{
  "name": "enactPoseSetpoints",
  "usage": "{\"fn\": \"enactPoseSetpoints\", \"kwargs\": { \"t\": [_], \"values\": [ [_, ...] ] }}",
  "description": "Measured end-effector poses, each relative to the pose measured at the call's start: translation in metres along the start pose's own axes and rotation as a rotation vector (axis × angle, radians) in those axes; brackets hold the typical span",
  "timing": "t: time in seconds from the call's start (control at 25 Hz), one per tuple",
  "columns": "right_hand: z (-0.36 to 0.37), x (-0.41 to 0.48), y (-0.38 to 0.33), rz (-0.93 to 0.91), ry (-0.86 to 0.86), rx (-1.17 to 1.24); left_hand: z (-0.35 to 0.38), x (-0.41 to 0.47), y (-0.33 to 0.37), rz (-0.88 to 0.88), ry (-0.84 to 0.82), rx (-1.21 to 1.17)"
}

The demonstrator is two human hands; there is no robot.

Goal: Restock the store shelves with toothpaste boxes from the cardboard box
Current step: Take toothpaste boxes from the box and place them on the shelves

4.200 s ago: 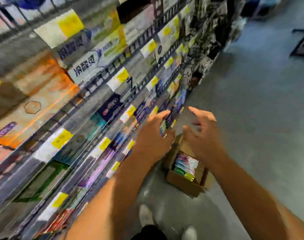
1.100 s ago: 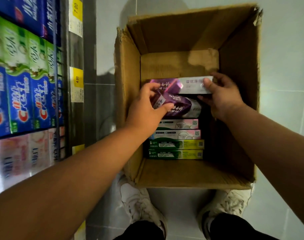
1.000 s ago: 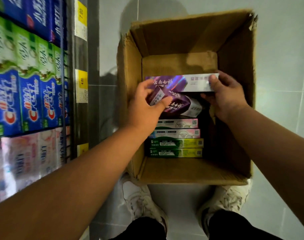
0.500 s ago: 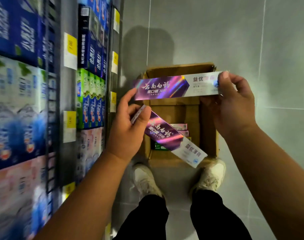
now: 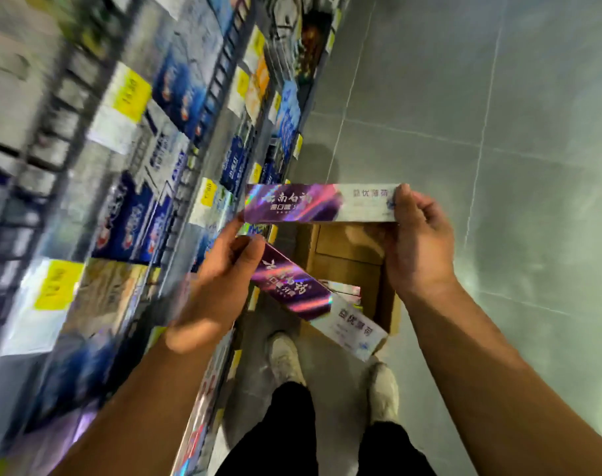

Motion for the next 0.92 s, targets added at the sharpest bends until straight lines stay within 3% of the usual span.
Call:
{"fn": "enactPoseSetpoints", "kwargs": {
  "t": [0.24, 0.52, 0.76, 0.92],
  "values": [
    [0.061, -0.089, -0.065, 0.003, -0.197, -0.110, -0.040, -0.095, 0.074, 0.037, 0.192, -0.057],
    [0.125, -0.203, -0.087, 0.032, -0.506, -0.231, -0.102, -0.238, 0.153, 0.155, 0.436, -0.040],
    [0.185, -0.333, -0.080, -0.052, -0.871, -0.327, -0.169, -0.389, 0.172, 0.121, 0.708, -0.006],
    [0.213, -0.431, -0.063, -0.001, -1.033, -0.340, -0.206, -0.494, 0.166, 0.141, 0.857, -0.077]
  ]
}}
Point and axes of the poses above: each hand's wrist, its own x-axis towards the middle knuckle, its own z-axis out of the palm, y = z × x, the point moved 10 cm from there along x, towards the middle knuckle, and after that the axes turned 4 degrees about -y, right-handed, at the moved point
